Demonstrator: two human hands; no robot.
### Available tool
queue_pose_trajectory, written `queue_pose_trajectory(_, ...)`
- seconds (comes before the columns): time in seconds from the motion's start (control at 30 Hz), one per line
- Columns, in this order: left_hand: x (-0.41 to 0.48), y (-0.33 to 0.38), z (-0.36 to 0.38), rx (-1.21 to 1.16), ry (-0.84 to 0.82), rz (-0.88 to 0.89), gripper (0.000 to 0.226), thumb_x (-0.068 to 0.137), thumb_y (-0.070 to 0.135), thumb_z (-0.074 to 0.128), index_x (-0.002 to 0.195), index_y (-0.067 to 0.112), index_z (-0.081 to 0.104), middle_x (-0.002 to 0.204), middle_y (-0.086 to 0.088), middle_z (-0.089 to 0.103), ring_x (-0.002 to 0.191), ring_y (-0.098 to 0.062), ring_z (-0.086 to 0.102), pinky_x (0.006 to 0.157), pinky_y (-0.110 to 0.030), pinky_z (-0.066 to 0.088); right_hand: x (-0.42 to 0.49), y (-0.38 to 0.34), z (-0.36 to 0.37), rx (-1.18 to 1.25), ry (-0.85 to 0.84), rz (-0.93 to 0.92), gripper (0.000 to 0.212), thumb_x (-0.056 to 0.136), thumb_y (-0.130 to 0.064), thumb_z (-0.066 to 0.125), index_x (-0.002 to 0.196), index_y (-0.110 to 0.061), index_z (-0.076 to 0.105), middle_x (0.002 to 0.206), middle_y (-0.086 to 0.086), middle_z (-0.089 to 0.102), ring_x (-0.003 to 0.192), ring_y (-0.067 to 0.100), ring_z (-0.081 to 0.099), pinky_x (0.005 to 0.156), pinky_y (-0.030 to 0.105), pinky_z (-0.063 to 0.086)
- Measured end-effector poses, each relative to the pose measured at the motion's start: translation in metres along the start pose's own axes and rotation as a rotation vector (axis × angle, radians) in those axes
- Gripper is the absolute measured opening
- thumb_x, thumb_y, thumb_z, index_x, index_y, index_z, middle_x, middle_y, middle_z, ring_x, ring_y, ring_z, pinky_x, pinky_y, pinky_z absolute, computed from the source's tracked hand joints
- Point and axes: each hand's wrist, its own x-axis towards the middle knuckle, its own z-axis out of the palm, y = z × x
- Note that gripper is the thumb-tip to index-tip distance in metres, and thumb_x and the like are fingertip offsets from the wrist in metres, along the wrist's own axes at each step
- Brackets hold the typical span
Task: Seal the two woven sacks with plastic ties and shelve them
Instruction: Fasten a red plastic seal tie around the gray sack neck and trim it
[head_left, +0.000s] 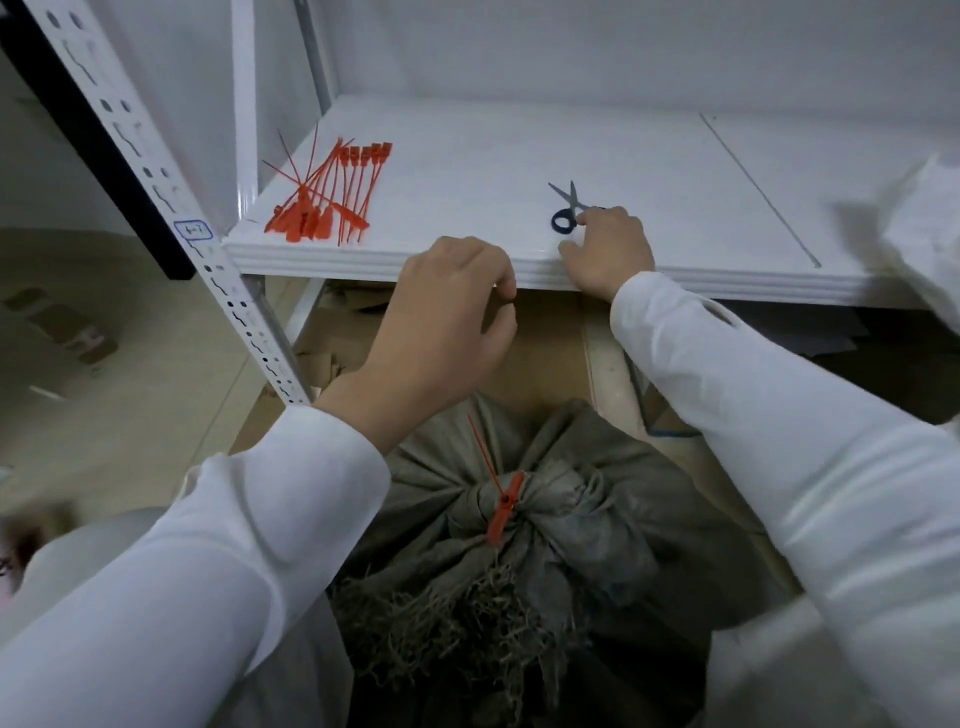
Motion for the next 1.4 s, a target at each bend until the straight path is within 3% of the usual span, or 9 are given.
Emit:
queue_pose_trajectory(0.23, 0.002, -0.014, 0.005, -0.005, -0.044, -0.007, 0.008, 0.083, 0.013, 0.058, 0.091, 0.013, 0.061, 0.109, -0.005, 0.061, 0.11, -0.024, 0.052, 0.089, -0.046, 0.046, 0.035, 0.0, 0.018, -0.046, -0.041, 0.13, 0.046, 0.095, -0.04, 0.033, 0.124, -0.01, 0.054, 0.127, 0.017, 0.053, 0.119, 0.035, 0.045, 0.093, 0.041, 0.04)
queue_pose_trajectory(0.43, -0.002, -0.018, 0.006, -0.013, -0.061, -0.002, 0.007, 0.083, 0.009, 0.062, 0.09, 0.01, 0.063, 0.11, -0.006, 0.061, 0.11, -0.025, 0.052, 0.087, -0.046, 0.047, 0.047, 0.001, 0.017, -0.018, 0.144, 0.248, 0.039, 0.086, -0.042, 0.059, 0.106, -0.009, 0.063, 0.11, 0.011, 0.065, 0.107, 0.03, 0.057, 0.084, 0.038, 0.049)
queue_pose_trajectory(0.67, -0.005, -0.02, 0.008, 0.017, -0.153, 0.008, 0.011, 0.086, 0.01, 0.062, 0.097, 0.009, 0.064, 0.111, -0.005, 0.06, 0.11, -0.023, 0.05, 0.086, -0.039, 0.048, 0.049, -0.005, 0.011, -0.067, 0.129, 0.318, 0.025, 0.086, -0.011, 0.059, 0.111, -0.009, 0.06, 0.118, 0.01, 0.06, 0.107, 0.03, 0.06, 0.077, 0.031, 0.044)
queue_pose_trajectory(0.83, -0.009, -0.021, 0.004, 0.047, -0.174, -0.04, 0.015, 0.088, 0.016, 0.059, 0.102, 0.012, 0.063, 0.107, -0.001, 0.059, 0.103, -0.018, 0.051, 0.081, -0.036, 0.049, 0.031, -0.007, 0.001, -0.023, 0.13, 0.24, 0.016, 0.079, -0.009, 0.066, 0.093, -0.008, 0.059, 0.106, 0.009, 0.062, 0.099, 0.029, 0.061, 0.073, 0.029, 0.045)
queue_pose_trajectory(0.97, -0.01, -0.025, -0.001, -0.099, -0.096, -0.366, 0.02, 0.089, 0.022, 0.061, 0.107, 0.013, 0.061, 0.1, 0.001, 0.062, 0.093, -0.015, 0.058, 0.08, -0.031, 0.05, -0.017, 0.005, 0.001, 0.199, 0.233, 0.079, 0.022, 0.074, -0.02, 0.069, 0.094, -0.013, 0.072, 0.088, 0.003, 0.072, 0.089, 0.022, 0.066, 0.082, 0.024, 0.048)
queue_pose_trajectory(1.07, -0.007, -0.02, -0.006, -0.25, -0.069, -0.595, 0.029, 0.095, 0.03, 0.058, 0.112, 0.007, 0.06, 0.098, -0.001, 0.065, 0.088, -0.013, 0.059, 0.074, -0.023, 0.046, -0.069, 0.012, 0.0, 0.337, 0.252, -0.064, 0.022, 0.072, -0.02, 0.066, 0.093, -0.017, 0.072, 0.075, -0.005, 0.069, 0.075, 0.014, 0.066, 0.084, 0.031, 0.052)
queue_pose_trajectory(1.13, -0.007, -0.011, -0.01, -0.439, -0.1, -0.718, 0.038, 0.098, 0.038, 0.05, 0.096, 0.002, 0.063, 0.095, -0.008, 0.069, 0.083, -0.02, 0.066, 0.075, -0.034, 0.054, -0.105, 0.018, -0.002, 0.43, 0.255, -0.132, 0.02, 0.072, -0.017, 0.067, 0.091, -0.018, 0.072, 0.072, -0.007, 0.068, 0.066, 0.011, 0.064, 0.077, 0.033, 0.056)
queue_pose_trajectory(1.2, -0.013, 0.0, -0.012, -0.653, -0.164, -0.83, 0.041, 0.1, 0.044, 0.044, 0.087, 0.009, 0.059, 0.096, -0.012, 0.07, 0.071, -0.018, 0.07, 0.063, -0.034, 0.055, -0.142, 0.025, -0.005, 0.486, 0.256, -0.194, 0.016, 0.075, -0.013, 0.07, 0.09, -0.018, 0.071, 0.073, -0.006, 0.067, 0.063, 0.01, 0.063, 0.069, 0.031, 0.057)
queue_pose_trajectory(1.4, -0.04, 0.043, -0.007, -0.682, -0.287, -0.689, 0.04, 0.101, 0.024, 0.051, 0.084, -0.008, 0.067, 0.062, -0.003, 0.066, 0.044, -0.006, 0.055, 0.043, -0.019, 0.037, -0.211, 0.021, -0.012, 0.562, 0.272, -0.324, 0.014, 0.076, -0.005, 0.071, 0.087, -0.013, 0.07, 0.076, -0.003, 0.066, 0.064, 0.007, 0.061, 0.061, 0.019, 0.053)
